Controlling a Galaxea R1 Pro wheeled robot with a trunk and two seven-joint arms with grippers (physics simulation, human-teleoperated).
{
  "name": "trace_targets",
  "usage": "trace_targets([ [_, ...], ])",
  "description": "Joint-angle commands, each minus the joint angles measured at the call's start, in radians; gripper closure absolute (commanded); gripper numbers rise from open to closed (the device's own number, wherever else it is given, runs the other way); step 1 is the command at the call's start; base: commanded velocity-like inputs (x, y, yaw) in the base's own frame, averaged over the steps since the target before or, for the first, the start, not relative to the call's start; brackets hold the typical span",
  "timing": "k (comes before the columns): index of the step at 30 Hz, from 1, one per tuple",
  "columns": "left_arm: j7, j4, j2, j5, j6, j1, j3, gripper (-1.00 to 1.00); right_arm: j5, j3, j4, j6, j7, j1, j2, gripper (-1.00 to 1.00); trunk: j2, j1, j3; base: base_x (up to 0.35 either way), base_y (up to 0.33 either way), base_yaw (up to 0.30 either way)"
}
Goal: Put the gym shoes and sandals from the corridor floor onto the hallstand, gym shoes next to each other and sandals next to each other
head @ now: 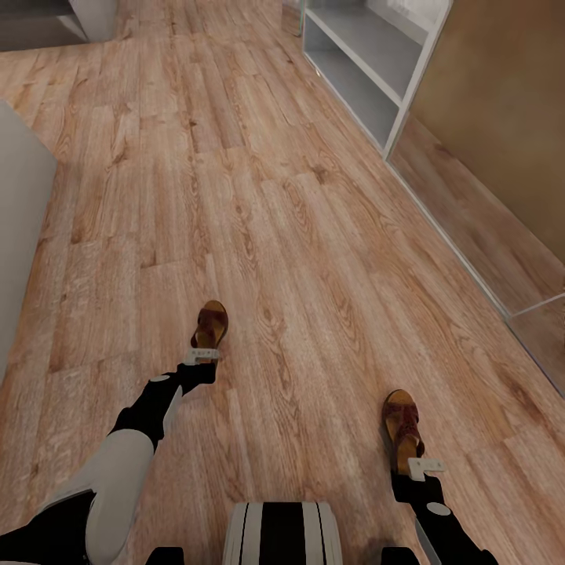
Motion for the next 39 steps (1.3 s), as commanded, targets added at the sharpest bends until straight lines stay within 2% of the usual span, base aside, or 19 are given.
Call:
trace_targets([
  [1, -0.01, -0.002, -0.001, -0.011, 0.005, 0.0, 0.008, 1.0, 0.01, -0.001, -0.001, 0.005, -0.002, 0.0, 0.0, 1.0, 0.0, -0.001, 0.003, 0.0, 0.0, 0.0],
  [17, -0.01, -0.002, 0.005, -0.011, -0.001, 0.003, 0.003, 1.0, 0.011, -0.001, 0.0, -0.014, -0.003, 0.0, 0.0, 1.0, 0.004, -0.008, 0.065, 0.0, 0.0, 0.0],
  [28, -0.012, 0.0, 0.018, -0.012, -0.009, 0.009, 0.006, 1.0, 0.015, 0.0, 0.061, -0.149, -0.002, 0.001, 0.0, 1.0, 0.006, -0.013, 0.108, 0.0, 0.0, 0.0],
  [36, -0.012, -0.001, 0.022, -0.009, -0.035, 0.077, 0.013, 1.0, 0.014, 0.0, 0.073, -0.17, -0.002, 0.002, 0.0, 1.0, 0.008, -0.016, 0.139, 0.0, 0.0, 0.0],
  [38, -0.011, -0.001, 0.022, -0.009, -0.068, 0.093, 0.014, 1.0, 0.014, 0.0, 0.074, -0.172, -0.002, 0.002, 0.0, 1.0, 0.009, -0.017, 0.146, 0.0, 0.0, 0.0],
  [39, -0.009, 0.0, 0.022, -0.009, -0.112, 0.113, 0.016, 1.0, 0.015, 0.0, 0.075, -0.179, -0.002, 0.002, 0.0, 1.0, 0.009, -0.018, 0.15, 0.0, 0.0, 0.0],
])
